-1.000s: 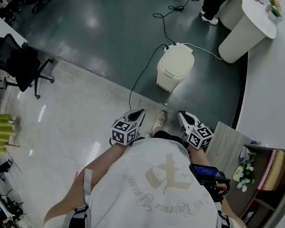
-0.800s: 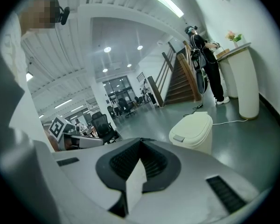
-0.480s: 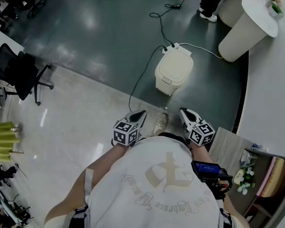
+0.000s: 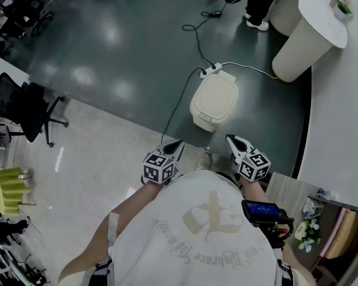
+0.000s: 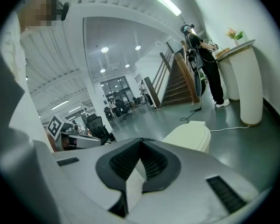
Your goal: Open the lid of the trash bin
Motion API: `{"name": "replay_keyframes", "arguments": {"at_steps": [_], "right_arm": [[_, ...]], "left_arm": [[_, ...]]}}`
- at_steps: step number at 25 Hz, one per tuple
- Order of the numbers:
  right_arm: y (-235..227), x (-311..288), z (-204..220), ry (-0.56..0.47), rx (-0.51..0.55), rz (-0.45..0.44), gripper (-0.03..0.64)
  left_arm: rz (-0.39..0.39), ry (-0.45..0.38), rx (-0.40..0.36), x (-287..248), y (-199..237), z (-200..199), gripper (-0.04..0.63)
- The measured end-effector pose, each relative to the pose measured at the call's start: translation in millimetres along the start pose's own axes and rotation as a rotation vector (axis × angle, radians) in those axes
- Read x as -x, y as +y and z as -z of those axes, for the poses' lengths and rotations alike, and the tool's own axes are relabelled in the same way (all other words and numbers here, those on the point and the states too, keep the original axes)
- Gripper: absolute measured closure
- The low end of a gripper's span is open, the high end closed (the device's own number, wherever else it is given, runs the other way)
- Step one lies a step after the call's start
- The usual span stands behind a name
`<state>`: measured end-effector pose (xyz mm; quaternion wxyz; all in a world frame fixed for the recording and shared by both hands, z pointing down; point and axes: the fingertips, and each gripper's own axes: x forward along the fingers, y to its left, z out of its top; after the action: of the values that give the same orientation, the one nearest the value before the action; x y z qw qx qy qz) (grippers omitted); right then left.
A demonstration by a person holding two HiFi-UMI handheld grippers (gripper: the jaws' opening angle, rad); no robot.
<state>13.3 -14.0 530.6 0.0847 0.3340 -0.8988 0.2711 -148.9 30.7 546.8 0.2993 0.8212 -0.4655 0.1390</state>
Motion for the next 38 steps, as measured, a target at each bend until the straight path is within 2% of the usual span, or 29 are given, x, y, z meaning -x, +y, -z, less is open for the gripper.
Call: {"name": "replay_keyframes", "arguments": {"at_steps": [10,18,31,38], "right_arm": [[-57.6,-28.3,-23.7,0.008,-0.012,-0.02,0.611],[-95.7,-40.3,-30.9,0.014,-0.029,-0.041,0.611],[-112.8,-42.4,-23.2,0.022,-0.067,-0.071,0.611],[-121.7,-54.5,-26.8,0.019,-0.08,-0.068,0.611]], "left_arm": [[-0.017,0.032,0.008,-58.3,11.9,-27.8,0.581],[-0.04,0.045,0.0,-92.3,5.2,-42.5,0.581],[-0.056,0.088,-0.013,-114.5,-3.8,-44.2,0.581],[-0.056,0.109,-0.012,-125.0,5.0,-48.5,0.581]]}}
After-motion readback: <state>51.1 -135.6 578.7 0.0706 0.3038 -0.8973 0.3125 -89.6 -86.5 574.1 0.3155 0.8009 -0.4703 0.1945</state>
